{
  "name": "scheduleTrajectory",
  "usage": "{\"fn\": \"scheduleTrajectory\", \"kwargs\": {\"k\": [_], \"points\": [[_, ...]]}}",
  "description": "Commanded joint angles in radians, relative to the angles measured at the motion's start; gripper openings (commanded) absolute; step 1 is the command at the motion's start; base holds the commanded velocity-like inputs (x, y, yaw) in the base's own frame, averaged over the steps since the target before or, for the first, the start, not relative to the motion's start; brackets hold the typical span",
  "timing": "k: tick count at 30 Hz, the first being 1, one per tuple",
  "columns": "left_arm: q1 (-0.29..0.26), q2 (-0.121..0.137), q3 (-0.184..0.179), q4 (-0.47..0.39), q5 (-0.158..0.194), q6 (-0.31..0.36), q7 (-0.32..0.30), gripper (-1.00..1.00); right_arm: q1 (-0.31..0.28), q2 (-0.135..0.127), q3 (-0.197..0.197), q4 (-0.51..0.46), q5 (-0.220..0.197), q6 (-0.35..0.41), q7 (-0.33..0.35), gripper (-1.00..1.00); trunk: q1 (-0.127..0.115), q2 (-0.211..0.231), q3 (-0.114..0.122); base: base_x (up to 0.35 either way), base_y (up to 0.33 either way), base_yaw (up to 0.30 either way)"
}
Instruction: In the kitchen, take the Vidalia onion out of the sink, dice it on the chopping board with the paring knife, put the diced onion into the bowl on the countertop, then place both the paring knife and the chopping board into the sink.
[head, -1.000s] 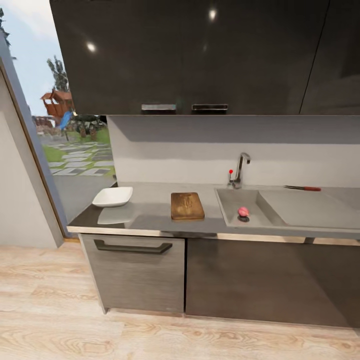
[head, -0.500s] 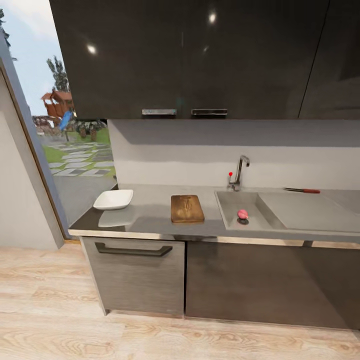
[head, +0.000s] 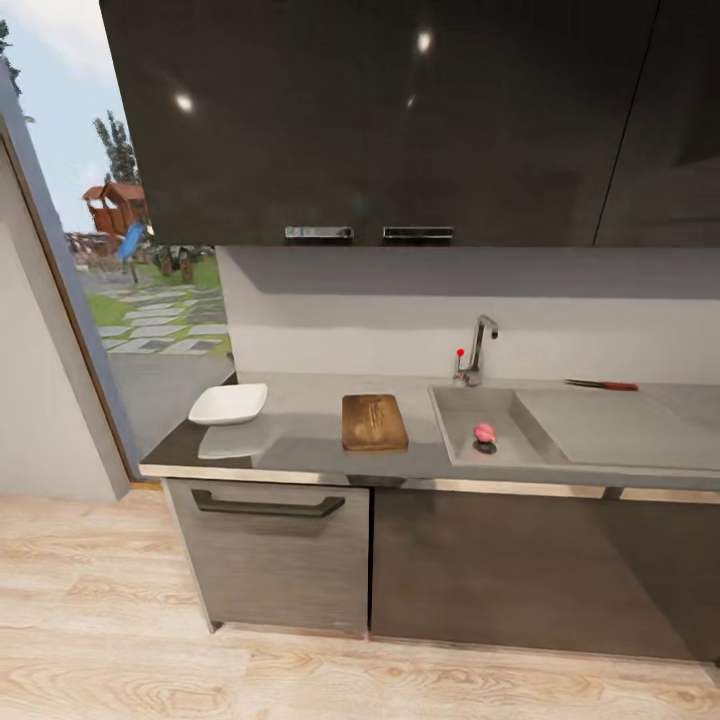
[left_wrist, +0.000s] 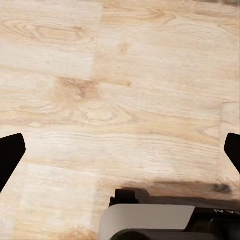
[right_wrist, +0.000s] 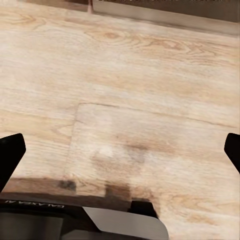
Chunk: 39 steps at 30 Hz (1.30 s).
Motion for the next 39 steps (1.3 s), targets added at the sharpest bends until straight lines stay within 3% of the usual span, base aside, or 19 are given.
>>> {"fn": "scheduleTrajectory", "kwargs": {"k": [1, 39], "points": [[0.000, 0.000, -0.001, -0.001, 0.007, -0.001, 0.000, 1.00, 0.000, 0.000, 0.003, -0.001, 0.004, 0.000, -0.007, 1.00, -0.004, 0.007, 0.002, 0.000, 0.000, 0.000], [0.000, 0.002, -0.001, -0.003, 0.007, -0.002, 0.000, 1.00, 0.000, 0.000, 0.007, 0.002, 0.005, -0.017, -0.007, 1.00, -0.149, 0.273, 0.122, 0.000, 0.000, 0.000]]}}
